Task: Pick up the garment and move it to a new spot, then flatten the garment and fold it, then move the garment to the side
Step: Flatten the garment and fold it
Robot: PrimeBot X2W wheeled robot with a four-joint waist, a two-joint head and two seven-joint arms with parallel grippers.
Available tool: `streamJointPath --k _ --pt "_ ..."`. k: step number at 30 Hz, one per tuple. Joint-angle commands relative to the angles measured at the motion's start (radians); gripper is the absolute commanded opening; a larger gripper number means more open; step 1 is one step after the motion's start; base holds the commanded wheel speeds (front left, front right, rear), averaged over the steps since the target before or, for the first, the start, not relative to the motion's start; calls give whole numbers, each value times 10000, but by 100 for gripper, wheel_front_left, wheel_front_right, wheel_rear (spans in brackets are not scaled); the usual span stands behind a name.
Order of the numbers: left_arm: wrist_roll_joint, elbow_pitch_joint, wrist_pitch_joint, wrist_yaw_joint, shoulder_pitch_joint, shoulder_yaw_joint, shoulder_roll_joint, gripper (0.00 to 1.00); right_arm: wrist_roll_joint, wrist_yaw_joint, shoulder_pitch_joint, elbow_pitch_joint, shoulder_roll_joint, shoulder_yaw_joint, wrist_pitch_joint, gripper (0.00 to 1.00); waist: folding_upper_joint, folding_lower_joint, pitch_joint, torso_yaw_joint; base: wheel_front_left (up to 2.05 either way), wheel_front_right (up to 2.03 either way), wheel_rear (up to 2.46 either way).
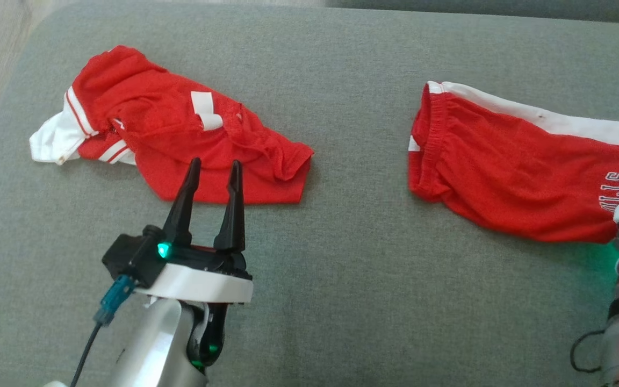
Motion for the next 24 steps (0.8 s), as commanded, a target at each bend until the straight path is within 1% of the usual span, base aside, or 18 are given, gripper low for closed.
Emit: streamJointPath --k 1,5,11,12,18,24 --pt "120 -259 -61 25 -176 313 78 100 145 -17 -129 -428 35 338 -198 0 0 1 -41 -12 0 0 0" --pt "170 -119 -61 -23 -143 304 78 100 668 -17 -192 -676 115 1248 -541 0 0 1 -212 50 0 0 0" --pt "-34 -109 -61 -112 -32 305 78 100 1608 -17 -101 -807 138 2787 -732 0 0 1 -517 320 0 0 0" --pt "-34 -109 -61 -112 -32 305 78 100 1608 -17 -101 -807 138 2787 -732 0 0 1 -517 320 0 0 0" --pt "16 14 -61 -156 139 522 78 100 2584 -17 23 -674 141 4573 -891 0 0 1 -735 666 0 0 0" --pt "-155 50 -61 -168 230 349 78 100 3013 -17 65 -211 141 5738 -1240 0 0 1 -817 1109 0 0 0"
